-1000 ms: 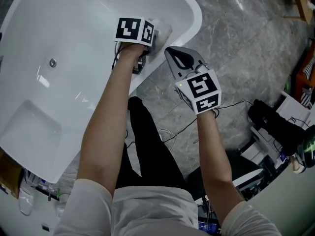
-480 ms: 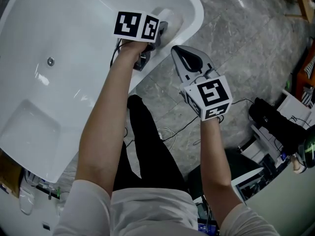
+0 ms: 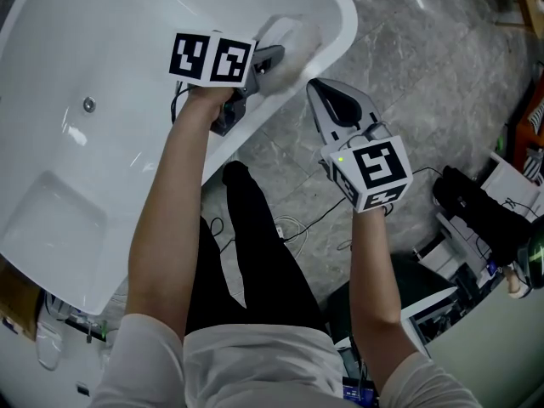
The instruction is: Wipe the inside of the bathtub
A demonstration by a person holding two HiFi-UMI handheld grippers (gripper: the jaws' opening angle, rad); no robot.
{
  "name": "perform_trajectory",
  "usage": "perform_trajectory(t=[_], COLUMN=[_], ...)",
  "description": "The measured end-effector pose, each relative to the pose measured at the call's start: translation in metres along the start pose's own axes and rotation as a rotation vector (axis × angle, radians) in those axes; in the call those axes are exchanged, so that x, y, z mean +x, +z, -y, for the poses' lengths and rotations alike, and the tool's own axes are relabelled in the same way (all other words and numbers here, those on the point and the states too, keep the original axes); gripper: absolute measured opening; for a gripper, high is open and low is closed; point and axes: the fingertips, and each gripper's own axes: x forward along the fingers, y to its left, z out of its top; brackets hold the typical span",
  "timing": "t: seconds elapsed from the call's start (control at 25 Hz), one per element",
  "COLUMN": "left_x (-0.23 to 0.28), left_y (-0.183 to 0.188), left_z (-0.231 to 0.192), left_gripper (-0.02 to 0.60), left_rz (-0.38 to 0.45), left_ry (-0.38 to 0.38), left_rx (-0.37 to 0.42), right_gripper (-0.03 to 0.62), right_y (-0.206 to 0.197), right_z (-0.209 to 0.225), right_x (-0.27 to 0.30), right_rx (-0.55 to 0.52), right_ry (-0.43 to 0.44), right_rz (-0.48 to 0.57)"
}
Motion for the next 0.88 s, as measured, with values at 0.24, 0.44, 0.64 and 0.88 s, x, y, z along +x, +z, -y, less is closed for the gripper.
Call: perform_trajectory(t=[0.24,0.44,0.64,0.88], left_x=[-0.035,-0.035,-0.011,0.010], left_y=[-0.037,-0.039,-0.025,-0.010], left_z=[-0.011,-0.015,-0.023,-0.036], left_gripper=[0.095,0.095,0.095,0.095], left_rz=[-0.012,0.006,-0.001,0.006], left_ry=[-0.022,-0.015,-0.003,0.014], left_rx=[-0.062,-0.052,-0.018,-0.034], right_gripper=[0.018,0.020,0.019,0.018], right_y=[0.000,-0.004,-0.007,-0.012], right_z=[-0.003,-0.008,-0.005,-0.004], right_x=[0.003,0.013,0.019,0.025], right_rx=[0.004,-0.024,-0.017,-0.012], right_ry=[0.005,0.007,0.010,0.018], right_rz=[-0.001,-0.024,-0.016,-0.025])
